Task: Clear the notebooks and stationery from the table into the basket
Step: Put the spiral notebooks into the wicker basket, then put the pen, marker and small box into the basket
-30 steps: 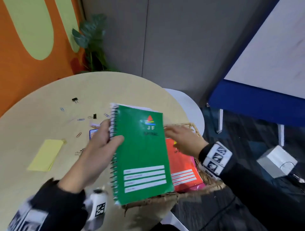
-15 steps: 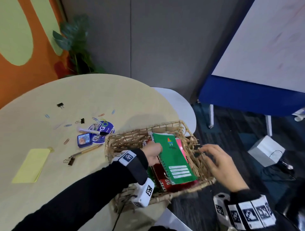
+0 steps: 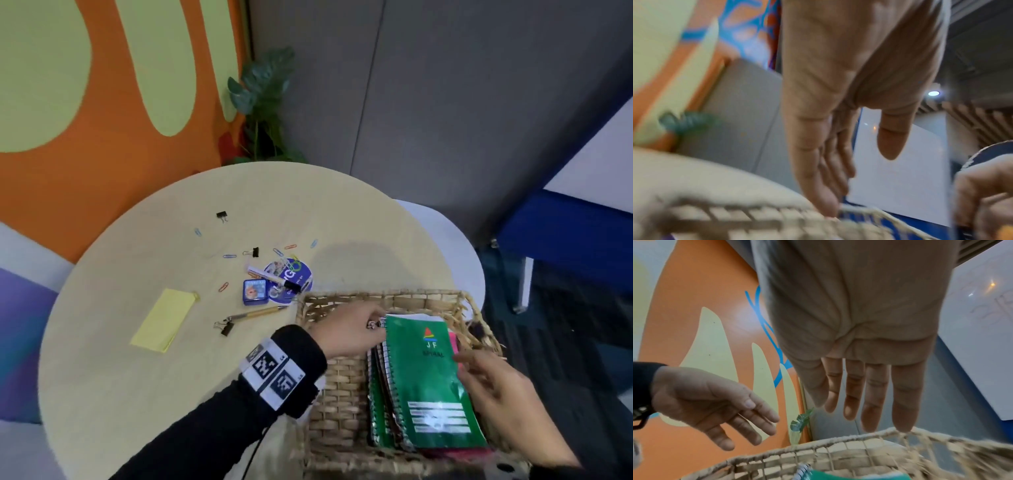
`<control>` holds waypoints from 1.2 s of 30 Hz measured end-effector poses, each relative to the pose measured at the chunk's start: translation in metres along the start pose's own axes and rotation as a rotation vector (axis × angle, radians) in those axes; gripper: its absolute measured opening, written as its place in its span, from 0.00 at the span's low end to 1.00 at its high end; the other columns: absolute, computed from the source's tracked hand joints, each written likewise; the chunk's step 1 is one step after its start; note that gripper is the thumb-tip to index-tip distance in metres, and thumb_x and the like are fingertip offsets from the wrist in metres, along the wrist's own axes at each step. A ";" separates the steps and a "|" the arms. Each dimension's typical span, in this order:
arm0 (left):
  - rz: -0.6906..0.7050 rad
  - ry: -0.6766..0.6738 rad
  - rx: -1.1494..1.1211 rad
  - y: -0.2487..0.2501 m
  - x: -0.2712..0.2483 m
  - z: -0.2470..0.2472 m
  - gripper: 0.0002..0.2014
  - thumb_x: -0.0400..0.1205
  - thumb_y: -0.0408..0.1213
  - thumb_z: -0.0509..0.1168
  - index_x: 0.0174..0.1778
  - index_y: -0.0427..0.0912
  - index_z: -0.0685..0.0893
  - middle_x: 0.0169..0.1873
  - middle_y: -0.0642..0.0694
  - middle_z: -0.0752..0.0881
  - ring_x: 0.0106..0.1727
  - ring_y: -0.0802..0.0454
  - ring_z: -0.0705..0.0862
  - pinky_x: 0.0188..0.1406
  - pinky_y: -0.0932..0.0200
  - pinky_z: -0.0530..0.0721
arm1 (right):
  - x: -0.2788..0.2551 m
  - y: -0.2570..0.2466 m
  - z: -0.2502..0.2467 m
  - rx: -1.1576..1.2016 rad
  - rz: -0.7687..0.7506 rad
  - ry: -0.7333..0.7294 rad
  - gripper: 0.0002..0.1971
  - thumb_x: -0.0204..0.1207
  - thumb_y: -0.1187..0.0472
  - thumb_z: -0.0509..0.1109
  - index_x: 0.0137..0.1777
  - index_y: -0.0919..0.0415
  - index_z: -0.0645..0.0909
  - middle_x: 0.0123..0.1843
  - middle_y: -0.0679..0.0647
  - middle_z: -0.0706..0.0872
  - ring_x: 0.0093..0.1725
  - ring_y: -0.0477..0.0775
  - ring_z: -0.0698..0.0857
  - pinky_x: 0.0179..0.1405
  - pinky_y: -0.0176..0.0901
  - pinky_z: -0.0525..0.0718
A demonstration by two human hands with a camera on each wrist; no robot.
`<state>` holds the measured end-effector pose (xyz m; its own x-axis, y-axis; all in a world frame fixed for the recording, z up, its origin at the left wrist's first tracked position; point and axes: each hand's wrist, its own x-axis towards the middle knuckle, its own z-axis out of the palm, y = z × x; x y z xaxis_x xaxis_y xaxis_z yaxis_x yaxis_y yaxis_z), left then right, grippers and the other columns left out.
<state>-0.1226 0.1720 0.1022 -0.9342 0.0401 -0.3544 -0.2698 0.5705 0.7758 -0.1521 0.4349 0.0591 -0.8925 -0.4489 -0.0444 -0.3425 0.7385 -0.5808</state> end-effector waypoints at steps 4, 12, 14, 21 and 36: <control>-0.054 0.335 0.076 -0.064 -0.008 -0.053 0.12 0.85 0.33 0.61 0.62 0.42 0.86 0.56 0.47 0.90 0.59 0.49 0.88 0.60 0.56 0.84 | 0.042 -0.052 -0.008 0.034 -0.108 0.030 0.18 0.73 0.68 0.73 0.46 0.39 0.82 0.42 0.40 0.88 0.53 0.34 0.82 0.48 0.30 0.80; -0.246 0.213 0.687 -0.165 0.019 -0.073 0.13 0.83 0.30 0.58 0.61 0.40 0.84 0.60 0.40 0.85 0.63 0.39 0.84 0.56 0.48 0.82 | 0.173 -0.165 0.027 -0.119 -0.303 -0.191 0.07 0.76 0.63 0.68 0.52 0.57 0.84 0.47 0.50 0.90 0.43 0.50 0.87 0.49 0.44 0.85; -0.270 0.132 0.803 -0.175 0.028 -0.068 0.14 0.85 0.30 0.57 0.63 0.39 0.83 0.62 0.40 0.84 0.66 0.39 0.82 0.57 0.47 0.82 | 0.204 -0.185 0.047 -0.232 -0.332 -0.331 0.08 0.77 0.62 0.66 0.53 0.58 0.84 0.50 0.53 0.90 0.45 0.54 0.86 0.51 0.45 0.82; -0.224 0.044 0.927 -0.184 0.047 -0.061 0.17 0.87 0.26 0.54 0.70 0.38 0.78 0.67 0.39 0.83 0.70 0.37 0.80 0.64 0.46 0.78 | 0.273 -0.237 0.135 -0.694 -0.322 -0.772 0.14 0.79 0.61 0.62 0.57 0.69 0.83 0.58 0.63 0.87 0.57 0.64 0.85 0.54 0.48 0.82; -0.121 0.611 0.085 -0.147 -0.070 -0.065 0.14 0.79 0.36 0.71 0.43 0.60 0.74 0.35 0.65 0.78 0.40 0.60 0.86 0.38 0.75 0.74 | 0.295 -0.248 0.212 -0.983 -0.383 -0.843 0.07 0.71 0.55 0.71 0.46 0.54 0.77 0.39 0.56 0.79 0.43 0.58 0.83 0.54 0.55 0.86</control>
<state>-0.0330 0.0320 0.0462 -0.8696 -0.4906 -0.0557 -0.3864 0.6060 0.6953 -0.2681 0.0127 0.0184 -0.3658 -0.6138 -0.6996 -0.9108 0.3906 0.1336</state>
